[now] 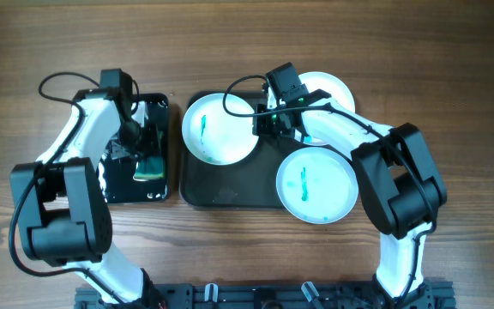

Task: Clean dirty plates on tray and stack at the side
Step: 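Grasp the green sponge with the left gripper and lift it, then scrub the plate held by the right gripper with the sponge, then lift the cleaned plate with the right gripper and place it right of the tray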

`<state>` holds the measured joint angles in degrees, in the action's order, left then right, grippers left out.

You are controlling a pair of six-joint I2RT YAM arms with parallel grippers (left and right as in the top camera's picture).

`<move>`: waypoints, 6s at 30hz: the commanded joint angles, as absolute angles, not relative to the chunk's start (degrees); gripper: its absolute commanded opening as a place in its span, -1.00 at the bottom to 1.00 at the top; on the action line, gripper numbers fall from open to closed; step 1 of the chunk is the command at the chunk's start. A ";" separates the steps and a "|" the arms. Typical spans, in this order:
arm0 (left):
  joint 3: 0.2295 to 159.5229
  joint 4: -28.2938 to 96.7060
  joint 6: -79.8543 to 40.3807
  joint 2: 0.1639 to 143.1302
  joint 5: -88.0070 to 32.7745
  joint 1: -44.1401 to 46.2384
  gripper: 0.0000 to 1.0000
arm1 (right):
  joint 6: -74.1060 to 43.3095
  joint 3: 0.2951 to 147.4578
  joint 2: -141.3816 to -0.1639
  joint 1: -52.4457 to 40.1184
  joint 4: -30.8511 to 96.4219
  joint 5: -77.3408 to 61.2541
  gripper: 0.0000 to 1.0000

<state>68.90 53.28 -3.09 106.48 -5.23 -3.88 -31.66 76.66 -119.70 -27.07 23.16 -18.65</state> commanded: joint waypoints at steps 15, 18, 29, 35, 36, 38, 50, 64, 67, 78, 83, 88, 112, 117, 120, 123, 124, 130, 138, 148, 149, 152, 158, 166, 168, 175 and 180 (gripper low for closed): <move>75.11 58.61 -5.02 99.50 -5.32 -3.88 -0.92 | -31.55 77.21 -121.49 -27.14 23.18 -19.25 -0.91; 79.72 61.52 -6.50 96.82 -5.32 -3.09 -0.92 | -31.68 77.21 -121.49 -27.14 23.18 -19.46 -0.92; 79.72 50.28 -20.25 104.51 -6.17 12.53 -0.92 | -31.70 77.21 -121.51 -27.14 24.80 -20.64 -0.91; 79.72 48.27 -24.16 112.51 -6.20 13.67 -0.92 | -34.68 77.21 -120.36 -25.80 28.16 -17.82 -0.91; 79.72 47.83 -24.32 113.23 -6.20 13.80 -0.92 | -34.65 77.21 -119.98 -25.98 28.82 -16.49 -0.91; 79.72 47.20 -24.29 114.10 -6.20 14.35 -0.92 | -34.41 77.21 -119.74 -26.26 29.58 -15.84 -0.91; 79.88 45.74 -14.76 121.67 -22.00 20.67 -0.92 | -32.97 77.21 -119.74 -26.46 31.11 -15.49 -0.91; 84.16 47.33 -31.92 120.97 8.01 16.64 -0.92 | -32.95 77.21 -119.74 -26.46 30.98 -15.46 -0.91; 85.47 47.42 -37.08 120.97 7.75 17.04 -0.92 | -32.95 77.21 -119.74 -26.46 31.00 -15.46 -0.91; 85.56 51.77 -17.50 120.97 -23.92 22.11 -0.92 | -32.75 77.21 -119.74 -26.46 30.92 -15.44 -0.91; 85.56 49.56 -15.46 120.97 -14.72 23.20 -0.92 | -32.73 77.21 -119.74 -26.46 31.03 -15.46 -0.91; 85.56 48.93 -28.08 120.97 10.37 21.30 -0.92 | -32.75 77.21 -119.74 -26.46 31.14 -15.46 -0.91; 85.56 44.31 -19.14 120.97 -2.48 22.09 -0.92 | -32.53 77.21 -119.74 -26.44 30.74 -15.38 -0.91; 86.67 51.79 -26.68 120.22 19.77 20.82 -0.92 | -32.53 77.21 -119.74 -26.44 30.89 -15.03 -0.91; 89.19 57.08 -28.97 117.69 19.35 20.34 -0.92 | -32.53 77.21 -119.74 -26.44 30.92 -15.03 -0.91; 92.01 62.30 -28.73 113.43 13.56 20.16 -0.92 | -32.53 77.21 -119.74 -26.44 30.92 -15.03 -0.91; 93.19 64.60 -28.67 111.46 11.22 19.86 -0.92 | -32.18 77.21 -119.74 -26.46 30.92 -15.09 -0.91; 96.86 74.63 -25.45 98.26 6.44 13.41 -0.92 | -28.16 77.21 -113.86 -28.42 32.25 -8.56 -0.92; 96.71 74.98 -22.70 90.78 10.55 1.23 -0.92 | -25.43 77.21 -100.49 -40.34 38.63 30.33 -0.91; 96.55 74.61 -22.79 91.64 10.46 -0.75 -0.92 | -15.62 77.21 -97.01 -59.66 37.95 82.46 -0.92; 96.55 74.61 -22.79 91.64 10.41 -0.75 -0.92 | -13.58 77.21 -97.01 -60.84 36.58 85.12 -0.91; 96.55 74.54 -22.76 91.64 10.31 -0.75 -0.92 | -5.56 77.21 -97.01 -62.70 31.64 87.09 -0.93; 96.55 74.19 -22.79 91.64 10.31 -0.75 -0.92 | -5.50 77.19 -97.01 -62.15 29.69 83.79 -0.91; 96.53 74.22 -22.94 91.64 6.17 0.10 -0.92 | -15.22 77.14 -96.36 -53.45 34.83 41.76 -0.92; 96.55 74.24 -22.94 91.64 5.08 1.26 -0.92 | -15.38 77.14 -93.95 -47.64 35.66 24.05 -0.92; 96.55 73.73 -22.94 91.64 5.10 7.81 -0.92 | -18.22 77.14 -85.14 -18.31 44.31 -7.16 -0.91; 96.55 73.56 -22.96 91.64 4.95 9.54 -0.92 | -18.02 76.82 -84.55 7.07 54.04 -7.57 -0.91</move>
